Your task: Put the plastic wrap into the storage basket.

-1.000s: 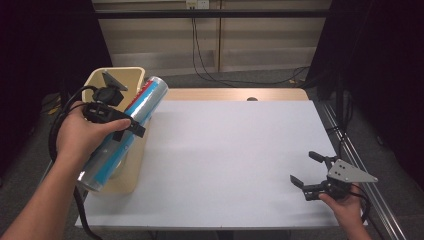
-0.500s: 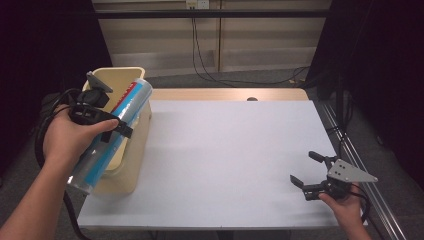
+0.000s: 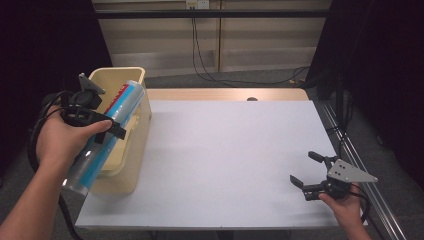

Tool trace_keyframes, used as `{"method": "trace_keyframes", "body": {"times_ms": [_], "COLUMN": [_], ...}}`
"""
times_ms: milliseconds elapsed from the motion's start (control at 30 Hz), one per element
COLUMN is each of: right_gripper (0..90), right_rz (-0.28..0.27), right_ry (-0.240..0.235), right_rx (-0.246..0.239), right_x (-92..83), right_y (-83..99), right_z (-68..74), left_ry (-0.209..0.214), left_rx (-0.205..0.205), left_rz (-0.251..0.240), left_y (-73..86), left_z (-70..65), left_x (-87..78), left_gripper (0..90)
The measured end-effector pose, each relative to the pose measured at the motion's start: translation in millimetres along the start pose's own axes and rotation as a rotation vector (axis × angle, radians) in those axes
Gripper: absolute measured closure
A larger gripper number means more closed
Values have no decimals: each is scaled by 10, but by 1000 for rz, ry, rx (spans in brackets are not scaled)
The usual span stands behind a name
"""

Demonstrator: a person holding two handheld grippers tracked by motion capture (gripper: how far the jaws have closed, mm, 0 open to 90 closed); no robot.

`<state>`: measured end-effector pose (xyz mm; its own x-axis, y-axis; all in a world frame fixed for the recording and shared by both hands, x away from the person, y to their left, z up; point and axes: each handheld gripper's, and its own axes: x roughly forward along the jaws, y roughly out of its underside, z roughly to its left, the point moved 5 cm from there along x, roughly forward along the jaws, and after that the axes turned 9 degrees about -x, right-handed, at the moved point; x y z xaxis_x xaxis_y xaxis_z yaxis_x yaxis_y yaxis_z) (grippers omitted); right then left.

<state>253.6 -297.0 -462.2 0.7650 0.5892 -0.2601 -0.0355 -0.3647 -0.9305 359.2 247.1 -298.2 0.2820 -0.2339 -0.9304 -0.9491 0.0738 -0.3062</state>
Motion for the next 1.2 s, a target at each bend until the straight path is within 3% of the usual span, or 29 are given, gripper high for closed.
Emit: {"method": "trace_keyframes", "body": {"times_ms": [433,867,1000,1033,1200], "right_gripper": [13,13,13,13,13], "right_rz": [0,-1,-3,-2,-1], "right_ry": [1,-2,-1,-1,-4], "right_rx": [-2,-2,-3,-3,-3], "right_x": [4,3,0,-1,4], "right_y": [-3,-2,-6,-6,-2], "right_z": [-1,-3,-1,-2,0], "left_ry": [-28,-23,-23,-8,-6], "left_rx": [-93,-138,-147,-168,-173], "left_rz": [9,10,35,43,69], "left_y": [35,44,48,48,66], "left_z": [250,302,343,356,366], "left_x": [57,128,168,196,236], "left_gripper": [322,322,322,322,321]}}
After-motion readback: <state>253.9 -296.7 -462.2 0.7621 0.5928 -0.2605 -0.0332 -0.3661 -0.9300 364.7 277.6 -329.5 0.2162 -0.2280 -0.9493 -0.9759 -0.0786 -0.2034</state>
